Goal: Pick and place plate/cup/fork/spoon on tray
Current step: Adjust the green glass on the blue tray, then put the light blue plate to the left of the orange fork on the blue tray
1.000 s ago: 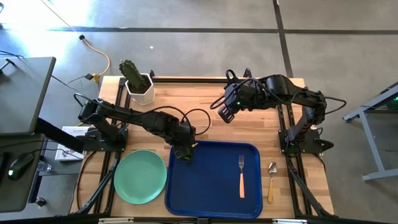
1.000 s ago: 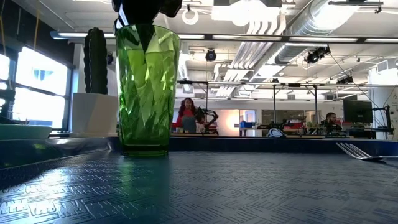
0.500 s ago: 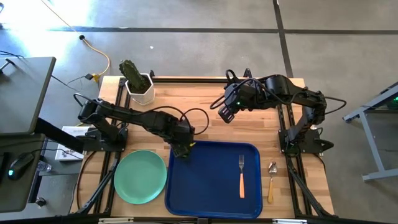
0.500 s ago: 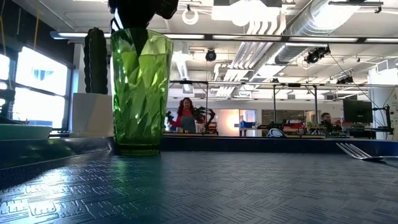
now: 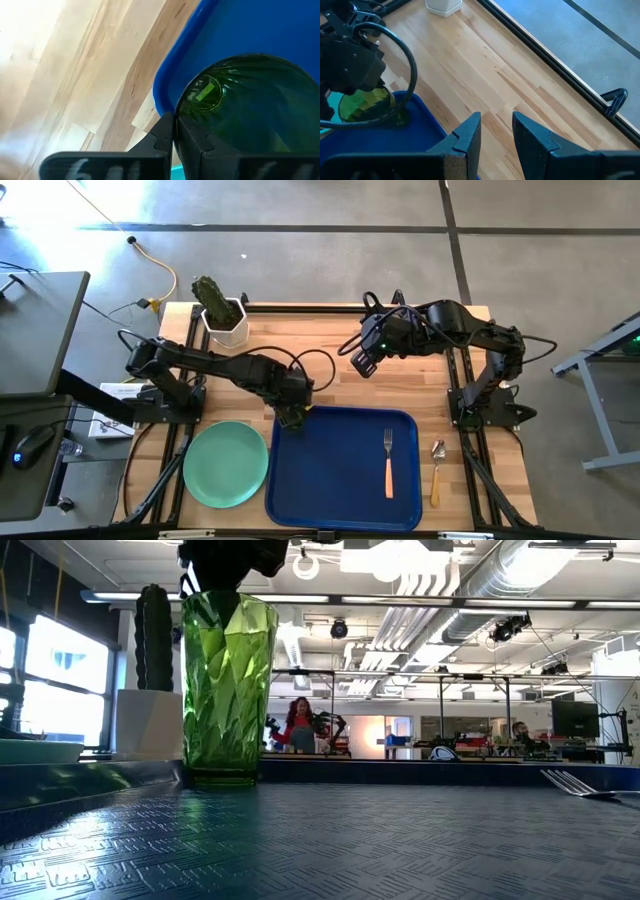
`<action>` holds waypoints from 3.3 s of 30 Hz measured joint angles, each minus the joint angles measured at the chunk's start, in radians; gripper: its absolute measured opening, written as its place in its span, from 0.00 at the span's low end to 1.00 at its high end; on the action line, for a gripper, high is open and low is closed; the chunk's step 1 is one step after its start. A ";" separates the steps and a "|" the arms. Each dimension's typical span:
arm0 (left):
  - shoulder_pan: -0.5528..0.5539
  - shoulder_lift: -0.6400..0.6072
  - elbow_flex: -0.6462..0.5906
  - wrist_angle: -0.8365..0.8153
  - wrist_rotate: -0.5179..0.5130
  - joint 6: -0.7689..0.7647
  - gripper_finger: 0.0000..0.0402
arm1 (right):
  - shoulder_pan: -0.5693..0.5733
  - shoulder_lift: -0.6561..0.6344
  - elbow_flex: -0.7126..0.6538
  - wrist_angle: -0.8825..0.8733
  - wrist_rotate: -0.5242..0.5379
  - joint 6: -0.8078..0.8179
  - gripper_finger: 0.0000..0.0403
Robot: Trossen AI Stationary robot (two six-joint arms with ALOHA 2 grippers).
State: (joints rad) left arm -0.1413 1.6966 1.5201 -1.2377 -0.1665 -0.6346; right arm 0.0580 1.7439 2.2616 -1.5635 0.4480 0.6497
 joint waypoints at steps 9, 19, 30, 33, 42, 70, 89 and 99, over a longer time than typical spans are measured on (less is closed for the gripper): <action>0.000 -0.027 0.002 -0.015 -0.003 0.002 0.02 | 0.000 0.000 0.000 0.000 0.015 0.000 0.26; 0.000 -0.026 -0.002 0.006 0.027 0.000 0.02 | 0.000 0.000 0.000 0.000 0.014 -0.002 0.26; 0.000 -0.026 -0.003 0.006 0.030 0.009 0.03 | 0.000 0.000 0.000 0.000 0.014 -0.001 0.26; 0.000 -0.026 -0.003 0.006 0.030 0.011 0.05 | 0.000 0.000 0.000 0.000 0.014 -0.003 0.26; 0.000 -0.026 -0.003 0.008 0.030 0.018 0.16 | 0.000 0.000 0.000 0.000 0.014 -0.003 0.26; 0.000 -0.029 0.097 -0.006 0.030 0.064 0.24 | 0.000 0.000 0.000 0.000 0.013 -0.003 0.26; -0.046 -0.107 0.241 -0.331 0.048 0.051 0.24 | 0.000 -0.001 0.000 -0.006 0.010 -0.003 0.26; -0.135 -0.282 0.155 -0.330 -0.027 -0.021 0.24 | 0.000 -0.001 0.000 -0.008 -0.041 -0.003 0.26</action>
State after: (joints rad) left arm -0.2766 1.4143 1.6752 -1.5673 -0.1940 -0.6554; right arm 0.0578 1.7428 2.2616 -1.5711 0.4074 0.6464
